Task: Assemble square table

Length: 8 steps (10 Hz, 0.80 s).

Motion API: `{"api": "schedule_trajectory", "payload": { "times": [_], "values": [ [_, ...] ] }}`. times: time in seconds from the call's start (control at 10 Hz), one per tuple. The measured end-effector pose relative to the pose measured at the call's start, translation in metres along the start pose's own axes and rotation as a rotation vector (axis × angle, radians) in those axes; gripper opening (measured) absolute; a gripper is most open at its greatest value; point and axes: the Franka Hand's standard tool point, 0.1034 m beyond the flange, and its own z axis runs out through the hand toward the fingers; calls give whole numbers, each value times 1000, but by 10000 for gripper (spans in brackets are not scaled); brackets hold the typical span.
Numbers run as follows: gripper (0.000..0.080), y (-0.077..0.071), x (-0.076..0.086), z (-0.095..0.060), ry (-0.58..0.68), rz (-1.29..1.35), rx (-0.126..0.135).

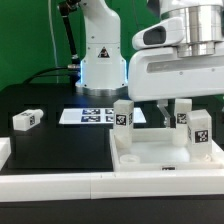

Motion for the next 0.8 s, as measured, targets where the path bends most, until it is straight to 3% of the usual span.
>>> {"api": "schedule_trajectory", "payload": {
  "times": [0.3, 0.5, 0.6, 0.7, 0.8],
  "values": [
    [649, -4, 1, 5, -122, 29, 7],
    [649, -4, 0, 6, -118, 57, 4],
    [557, -4, 0, 6, -119, 73, 3],
    [383, -4, 0, 6, -119, 164, -2],
    [383, -4, 0, 6, -119, 233, -7]
  ]
}}
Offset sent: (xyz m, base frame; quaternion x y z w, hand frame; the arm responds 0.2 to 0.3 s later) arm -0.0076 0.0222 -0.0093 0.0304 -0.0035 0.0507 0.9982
